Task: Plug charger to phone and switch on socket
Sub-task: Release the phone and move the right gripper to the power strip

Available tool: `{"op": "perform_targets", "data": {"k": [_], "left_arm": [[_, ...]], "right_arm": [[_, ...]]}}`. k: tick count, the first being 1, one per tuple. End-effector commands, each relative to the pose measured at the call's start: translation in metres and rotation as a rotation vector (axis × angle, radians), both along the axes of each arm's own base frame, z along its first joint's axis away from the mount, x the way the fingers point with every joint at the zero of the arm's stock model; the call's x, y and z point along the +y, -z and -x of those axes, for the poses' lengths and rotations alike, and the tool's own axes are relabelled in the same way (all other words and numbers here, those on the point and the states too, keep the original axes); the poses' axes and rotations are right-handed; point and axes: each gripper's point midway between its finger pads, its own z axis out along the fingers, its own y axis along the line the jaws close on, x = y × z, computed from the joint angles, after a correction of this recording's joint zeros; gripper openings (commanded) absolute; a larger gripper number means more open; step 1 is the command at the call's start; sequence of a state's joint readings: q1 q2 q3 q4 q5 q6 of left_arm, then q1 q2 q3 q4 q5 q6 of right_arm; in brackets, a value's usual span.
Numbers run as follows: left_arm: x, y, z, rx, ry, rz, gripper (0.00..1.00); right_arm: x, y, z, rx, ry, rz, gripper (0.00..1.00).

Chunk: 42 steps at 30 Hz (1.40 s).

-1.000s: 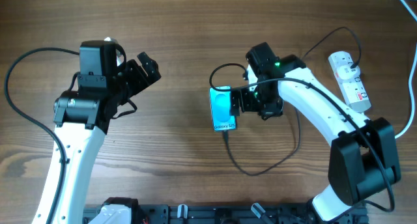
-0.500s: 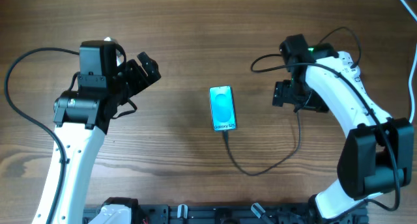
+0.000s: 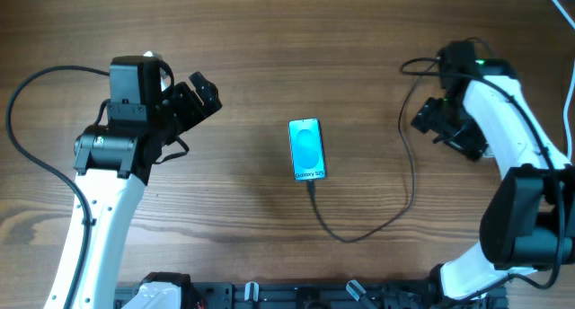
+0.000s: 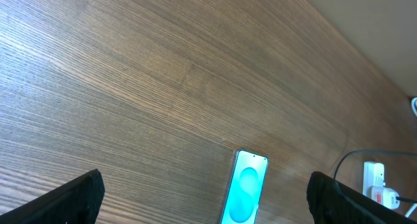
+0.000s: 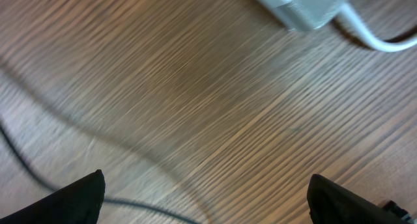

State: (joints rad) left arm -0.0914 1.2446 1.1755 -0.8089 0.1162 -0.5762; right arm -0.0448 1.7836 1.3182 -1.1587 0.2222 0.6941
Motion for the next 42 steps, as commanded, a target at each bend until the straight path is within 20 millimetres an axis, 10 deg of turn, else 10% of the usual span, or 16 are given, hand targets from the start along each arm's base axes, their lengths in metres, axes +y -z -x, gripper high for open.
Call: {"op": "perform_targets", "data": {"k": [1, 24, 42], "left_arm": [[0.004, -0.001, 0.0, -0.009, 0.004, -0.024, 1.0], [0.004, -0.001, 0.0, -0.009, 0.004, -0.024, 1.0], [0.004, -0.001, 0.0, -0.009, 0.004, -0.024, 1.0]], "right_arm": [[-0.02, -0.005, -0.003, -0.047, 0.14, 0.02, 1.0], [-0.026, -0.006, -0.054, -0.238, 0.032, -0.054, 0.92], [-0.133, -0.02, -0.018, -0.217, 0.319, 0.254, 1.0]]}}
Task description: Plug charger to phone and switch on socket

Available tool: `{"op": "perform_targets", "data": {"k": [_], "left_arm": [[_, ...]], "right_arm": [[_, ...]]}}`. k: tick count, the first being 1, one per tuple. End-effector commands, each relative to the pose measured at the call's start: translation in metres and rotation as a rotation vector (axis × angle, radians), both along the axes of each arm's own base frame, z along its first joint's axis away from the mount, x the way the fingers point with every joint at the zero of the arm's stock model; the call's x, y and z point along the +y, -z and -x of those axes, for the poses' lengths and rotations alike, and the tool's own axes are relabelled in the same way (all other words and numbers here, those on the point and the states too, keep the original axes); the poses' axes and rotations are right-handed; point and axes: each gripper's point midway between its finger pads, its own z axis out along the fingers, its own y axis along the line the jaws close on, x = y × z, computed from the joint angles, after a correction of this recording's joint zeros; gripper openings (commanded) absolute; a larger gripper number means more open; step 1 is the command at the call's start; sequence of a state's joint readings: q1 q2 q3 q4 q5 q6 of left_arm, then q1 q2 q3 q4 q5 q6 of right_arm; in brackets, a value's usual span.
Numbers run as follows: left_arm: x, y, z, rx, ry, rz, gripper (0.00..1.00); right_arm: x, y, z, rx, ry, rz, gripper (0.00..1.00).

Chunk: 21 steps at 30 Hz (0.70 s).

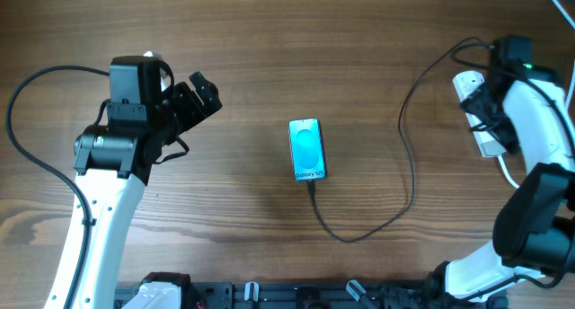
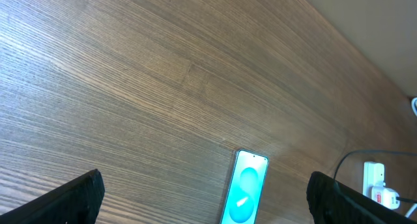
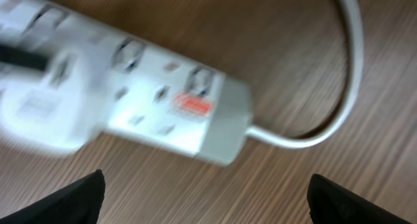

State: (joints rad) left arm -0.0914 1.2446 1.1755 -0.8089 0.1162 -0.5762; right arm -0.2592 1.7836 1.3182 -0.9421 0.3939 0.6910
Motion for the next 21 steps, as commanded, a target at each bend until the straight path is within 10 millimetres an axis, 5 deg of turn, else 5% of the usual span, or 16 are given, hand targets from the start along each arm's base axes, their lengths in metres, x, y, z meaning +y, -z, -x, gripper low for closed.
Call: {"op": "perform_targets", "data": {"k": [1, 13, 21], "left_arm": [[0.004, -0.001, 0.0, -0.009, 0.004, -0.024, 1.0], [0.004, -0.001, 0.0, -0.009, 0.004, -0.024, 1.0], [0.004, -0.001, 0.0, -0.009, 0.004, -0.024, 1.0]], "right_arm": [[-0.037, -0.009, 0.009, -0.042, 0.125, 0.047, 1.0], [-0.055, -0.009, -0.022, -0.116, -0.055, 0.03, 1.0], [-0.062, 0.024, -0.028, -0.15, -0.09, -0.122, 1.0]]}}
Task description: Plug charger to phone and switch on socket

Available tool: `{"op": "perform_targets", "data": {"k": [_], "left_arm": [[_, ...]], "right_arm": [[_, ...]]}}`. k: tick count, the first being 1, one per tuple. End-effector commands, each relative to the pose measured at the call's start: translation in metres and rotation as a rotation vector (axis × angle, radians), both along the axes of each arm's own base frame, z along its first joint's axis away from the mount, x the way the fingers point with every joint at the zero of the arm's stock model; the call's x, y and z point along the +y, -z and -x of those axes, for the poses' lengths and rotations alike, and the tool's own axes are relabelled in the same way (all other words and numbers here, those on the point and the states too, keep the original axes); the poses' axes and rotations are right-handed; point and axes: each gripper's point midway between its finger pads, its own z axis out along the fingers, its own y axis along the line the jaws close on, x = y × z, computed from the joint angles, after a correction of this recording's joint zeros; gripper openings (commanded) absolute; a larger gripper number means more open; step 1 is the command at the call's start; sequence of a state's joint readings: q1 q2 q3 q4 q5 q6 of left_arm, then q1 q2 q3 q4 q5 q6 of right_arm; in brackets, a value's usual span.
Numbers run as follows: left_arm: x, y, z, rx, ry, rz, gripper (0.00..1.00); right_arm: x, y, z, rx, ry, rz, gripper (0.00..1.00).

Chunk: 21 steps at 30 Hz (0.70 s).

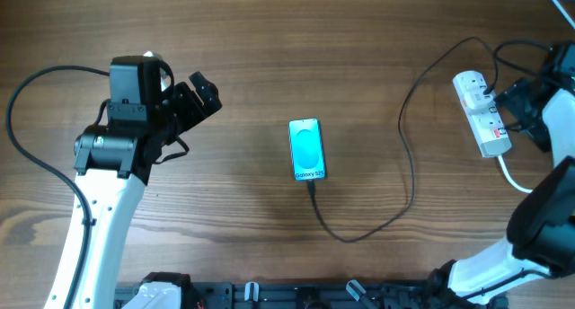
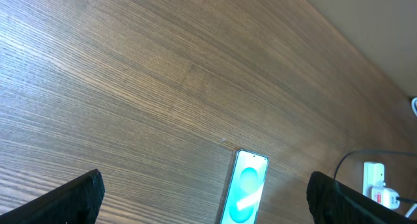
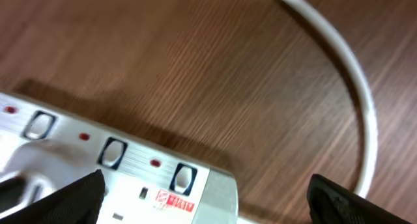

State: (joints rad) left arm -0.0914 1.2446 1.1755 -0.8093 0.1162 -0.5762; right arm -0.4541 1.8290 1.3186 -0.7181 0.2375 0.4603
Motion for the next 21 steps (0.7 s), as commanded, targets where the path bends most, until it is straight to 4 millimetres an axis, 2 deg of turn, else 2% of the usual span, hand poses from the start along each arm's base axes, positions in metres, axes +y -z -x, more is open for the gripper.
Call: {"op": "perform_targets", "data": {"k": [1, 6, 10, 21], "left_arm": [[0.004, -0.001, 0.0, -0.01, 0.004, -0.024, 1.0], [0.004, -0.001, 0.0, -0.01, 0.004, -0.024, 1.0], [0.004, -0.001, 0.0, -0.01, 0.004, -0.024, 1.0], [0.004, -0.001, 0.0, -0.01, 0.004, -0.024, 1.0]], "right_arm": [[-0.002, 0.013, -0.006, -0.017, -0.034, -0.071, 1.0], [0.004, 0.017, 0.004, 0.033, -0.055, -0.094, 1.0], [0.023, 0.019, -0.01, -0.012, -0.21, -0.179, 1.0], [0.026, 0.02, -0.008, 0.003, -0.226, -0.189, 1.0]]}}
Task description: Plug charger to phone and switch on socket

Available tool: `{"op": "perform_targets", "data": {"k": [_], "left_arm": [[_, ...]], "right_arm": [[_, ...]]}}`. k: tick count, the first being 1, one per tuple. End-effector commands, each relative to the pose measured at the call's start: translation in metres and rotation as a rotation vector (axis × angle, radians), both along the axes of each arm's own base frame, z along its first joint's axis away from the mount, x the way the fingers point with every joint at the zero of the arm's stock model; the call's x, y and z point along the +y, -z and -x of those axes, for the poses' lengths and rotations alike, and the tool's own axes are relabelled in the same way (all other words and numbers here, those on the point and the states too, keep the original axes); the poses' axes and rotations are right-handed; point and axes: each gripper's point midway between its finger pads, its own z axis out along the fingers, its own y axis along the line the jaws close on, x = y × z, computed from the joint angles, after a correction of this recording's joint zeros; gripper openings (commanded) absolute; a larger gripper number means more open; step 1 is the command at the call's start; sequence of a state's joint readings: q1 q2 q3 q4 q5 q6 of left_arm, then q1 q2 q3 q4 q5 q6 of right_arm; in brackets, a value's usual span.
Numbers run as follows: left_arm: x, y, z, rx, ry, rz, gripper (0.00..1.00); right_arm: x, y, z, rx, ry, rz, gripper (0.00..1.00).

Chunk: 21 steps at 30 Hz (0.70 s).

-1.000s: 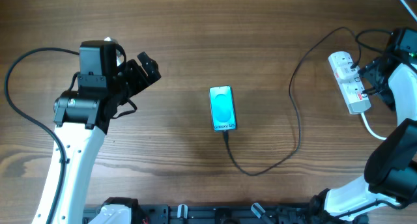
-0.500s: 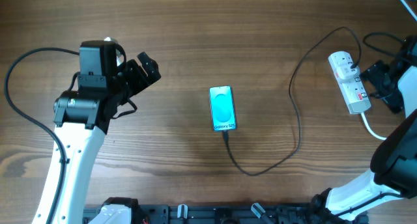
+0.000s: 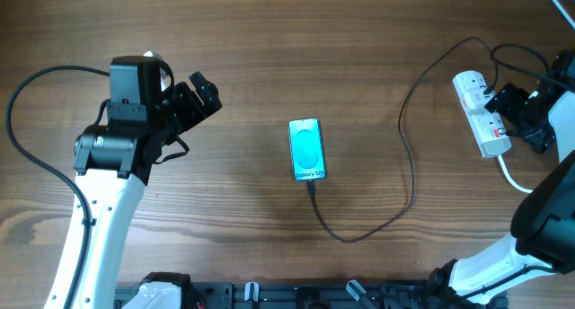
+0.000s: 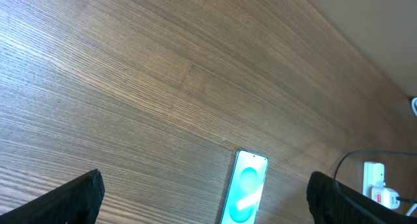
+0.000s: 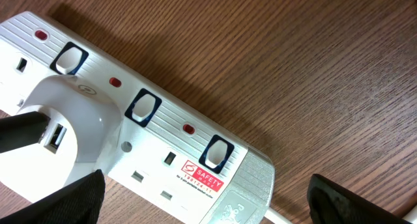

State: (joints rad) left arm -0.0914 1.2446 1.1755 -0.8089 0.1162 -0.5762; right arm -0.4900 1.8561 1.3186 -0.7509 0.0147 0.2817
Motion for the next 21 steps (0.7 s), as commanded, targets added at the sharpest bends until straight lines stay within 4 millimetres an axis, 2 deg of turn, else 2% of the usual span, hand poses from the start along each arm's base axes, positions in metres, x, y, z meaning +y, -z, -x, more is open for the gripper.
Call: {"op": "perform_targets", "data": {"k": [1, 13, 15, 18, 21], "left_arm": [[0.004, -0.001, 0.0, -0.009, 0.004, -0.024, 1.0], [0.004, -0.001, 0.0, -0.009, 0.004, -0.024, 1.0], [0.004, -0.001, 0.0, -0.009, 0.004, -0.024, 1.0], [0.004, -0.001, 0.0, -0.009, 0.004, -0.024, 1.0], [0.004, -0.001, 0.0, -0.009, 0.004, -0.024, 1.0]], "right_arm": [[0.001, 0.003, -0.004, 0.002, -0.024, -0.012, 1.0], [-0.013, 0.004, 0.008, 0.062, 0.004, 0.068, 1.0], [-0.013, 0.009, 0.008, 0.058, 0.004, 0.074, 1.0], [-0.014, 0.02, 0.005, 0.032, -0.013, 0.092, 1.0], [-0.018, 0.019, -0.001, 0.004, -0.024, 0.114, 1.0]]}}
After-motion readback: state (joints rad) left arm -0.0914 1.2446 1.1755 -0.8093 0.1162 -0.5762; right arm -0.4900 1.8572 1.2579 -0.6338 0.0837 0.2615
